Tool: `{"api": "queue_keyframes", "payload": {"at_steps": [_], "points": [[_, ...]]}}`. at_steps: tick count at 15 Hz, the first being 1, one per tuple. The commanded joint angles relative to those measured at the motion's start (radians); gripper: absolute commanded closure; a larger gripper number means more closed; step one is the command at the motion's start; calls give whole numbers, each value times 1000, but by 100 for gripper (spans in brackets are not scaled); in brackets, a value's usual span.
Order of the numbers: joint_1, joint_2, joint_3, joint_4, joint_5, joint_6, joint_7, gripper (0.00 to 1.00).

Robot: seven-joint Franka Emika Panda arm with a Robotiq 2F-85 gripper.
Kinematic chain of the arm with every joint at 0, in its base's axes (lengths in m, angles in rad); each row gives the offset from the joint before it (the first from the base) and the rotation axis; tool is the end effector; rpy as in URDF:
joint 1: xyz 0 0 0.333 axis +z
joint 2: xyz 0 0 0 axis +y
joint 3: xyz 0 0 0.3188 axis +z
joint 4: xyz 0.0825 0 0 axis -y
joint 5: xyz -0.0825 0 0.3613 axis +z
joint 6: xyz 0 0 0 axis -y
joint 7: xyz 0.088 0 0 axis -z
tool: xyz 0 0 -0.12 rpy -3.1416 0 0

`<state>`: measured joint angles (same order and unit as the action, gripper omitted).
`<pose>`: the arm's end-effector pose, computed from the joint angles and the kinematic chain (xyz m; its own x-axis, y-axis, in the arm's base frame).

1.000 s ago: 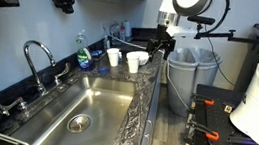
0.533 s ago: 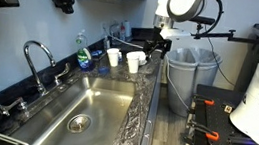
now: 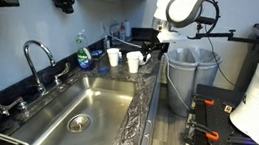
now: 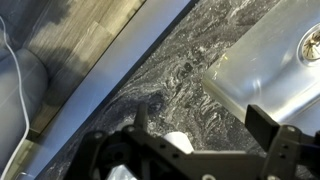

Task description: Stack the paper cups

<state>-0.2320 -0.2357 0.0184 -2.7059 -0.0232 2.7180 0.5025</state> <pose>0.4007 -0.0864 0.3359 0.7404 -0.6338 0.2237 -0.6290 -0.7707 -0.1016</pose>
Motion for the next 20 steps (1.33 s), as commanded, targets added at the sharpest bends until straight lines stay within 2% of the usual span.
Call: {"api": "queue_keyframes", "payload": {"at_steps": [1,4,5,10,20], "points": [[-62,124,36,52,-139,123,148,0],[-92,203,19,112,-341,139,315,0],[-113,226,34,137,-390,128,360,0],[-96,340,10,258,-640,91,570,0],[-56,486,-31,401,-855,70,777,0]]}}
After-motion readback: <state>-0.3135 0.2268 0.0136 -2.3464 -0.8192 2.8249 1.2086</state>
